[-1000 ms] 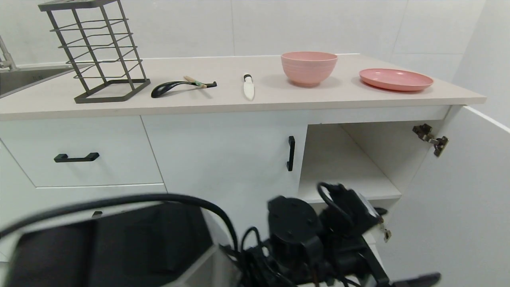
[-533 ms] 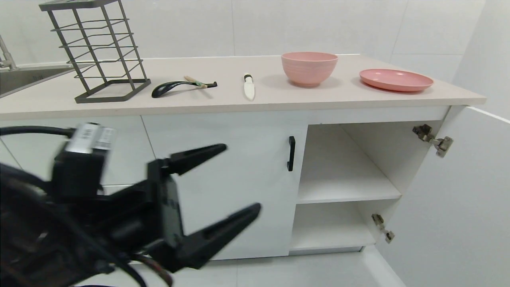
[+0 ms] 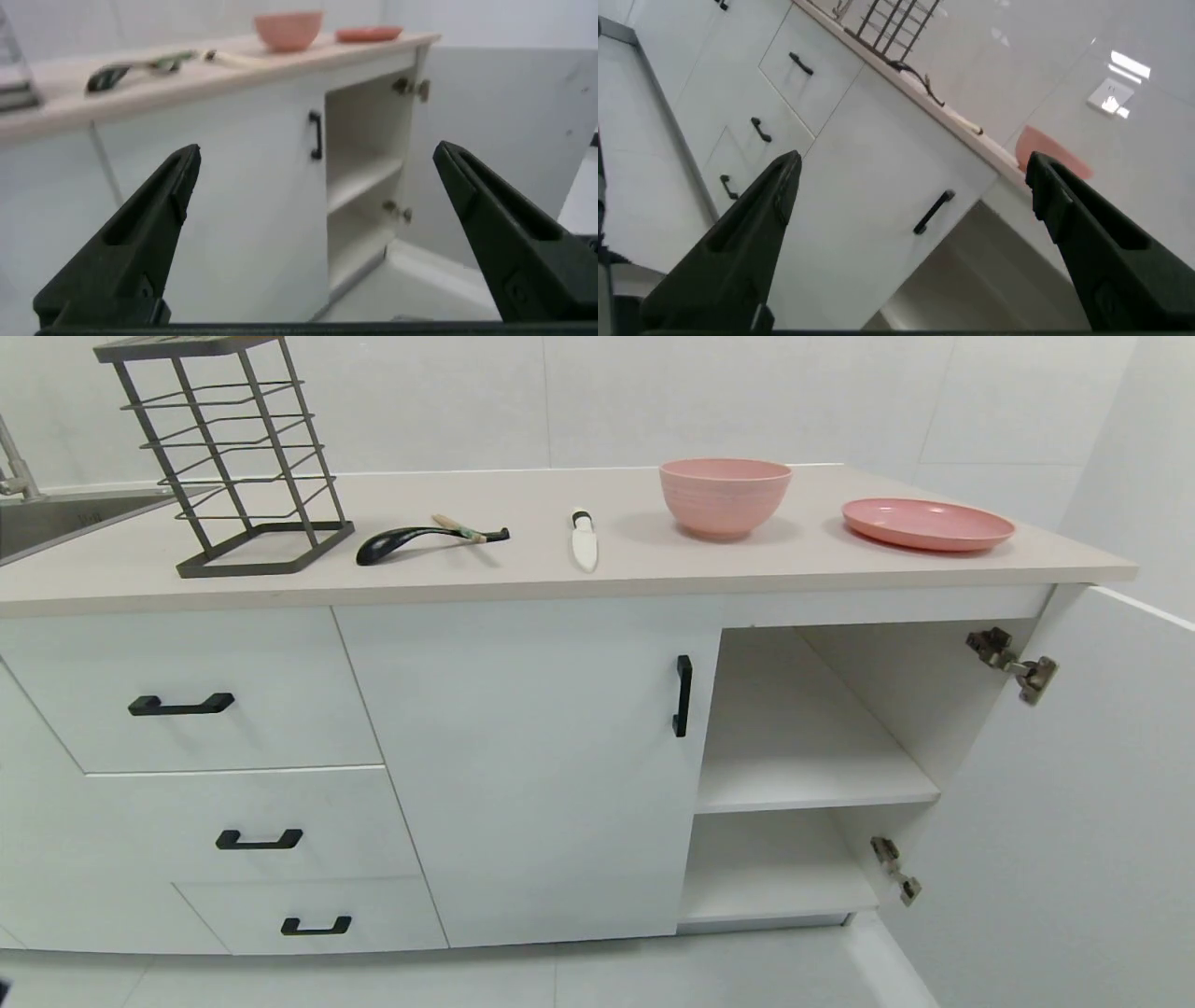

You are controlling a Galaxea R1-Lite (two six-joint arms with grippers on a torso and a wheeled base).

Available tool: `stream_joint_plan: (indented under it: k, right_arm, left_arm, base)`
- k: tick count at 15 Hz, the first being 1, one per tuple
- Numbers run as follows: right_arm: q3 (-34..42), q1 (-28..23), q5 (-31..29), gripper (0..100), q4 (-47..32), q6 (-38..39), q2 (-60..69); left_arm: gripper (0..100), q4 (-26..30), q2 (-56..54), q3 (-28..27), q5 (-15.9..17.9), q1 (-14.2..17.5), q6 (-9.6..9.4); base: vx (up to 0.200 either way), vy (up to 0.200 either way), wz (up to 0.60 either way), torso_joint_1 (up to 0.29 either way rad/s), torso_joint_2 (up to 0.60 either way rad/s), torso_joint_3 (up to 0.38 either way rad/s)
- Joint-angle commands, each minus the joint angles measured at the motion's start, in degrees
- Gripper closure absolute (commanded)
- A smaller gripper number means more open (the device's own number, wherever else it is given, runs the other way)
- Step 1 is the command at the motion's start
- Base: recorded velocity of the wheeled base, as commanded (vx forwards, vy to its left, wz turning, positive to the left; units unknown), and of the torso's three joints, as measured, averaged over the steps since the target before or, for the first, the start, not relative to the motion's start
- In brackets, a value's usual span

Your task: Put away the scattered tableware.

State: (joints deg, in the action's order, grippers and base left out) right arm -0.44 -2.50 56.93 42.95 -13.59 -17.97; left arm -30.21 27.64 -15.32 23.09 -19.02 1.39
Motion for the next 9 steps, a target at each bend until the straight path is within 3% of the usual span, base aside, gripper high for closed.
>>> stream_joint_plan:
  k: [1, 3, 5, 6, 8, 9]
  right_arm:
    - [0.3, -0.6, 0.0, 0, -6.8, 0.1, 10.8]
    - [0.4, 1.8, 0.0, 0, -12.4, -0.1, 14.8]
    - [0.4, 2.5, -0.1, 0, -19.6, -0.9, 18.0]
    - [0.4, 2.4, -0.4, 0, -21.8, -0.6, 18.0]
    - [0.4, 2.4, -12.2, 0, -37.9, -0.6, 18.0]
    - [-0.2, 2.4, -16.3, 0, -41.5, 0.8, 17.9]
  left_arm:
    - [0, 20.1, -22.3, -5.7, -1.3, 6.6, -0.16]
    - [0, 18.8, -22.2, -1.3, -7.8, 7.0, 0.72]
    - [0, 18.1, -22.2, 4.4, -9.6, 7.2, 0.63]
    - [0, 17.3, -22.2, 8.4, -12.1, 7.9, 0.63]
    - [0, 17.8, -22.2, 15.1, -19.3, 8.4, 1.07]
    - [0, 19.8, -22.2, 15.3, -21.3, 8.5, 1.86]
  base:
    - [0.0, 0.0, 0.0, 0.0, 0.0, 0.0]
    - [0.0, 0.0, 0.0, 0.0, 0.0, 0.0]
    - [0.0, 0.0, 0.0, 0.0, 0.0, 0.0]
    - [0.0, 0.0, 0.0, 0.0, 0.0, 0.0]
    - [0.0, 0.0, 0.0, 0.0, 0.0, 0.0]
    - [0.0, 0.0, 0.0, 0.0, 0.0, 0.0]
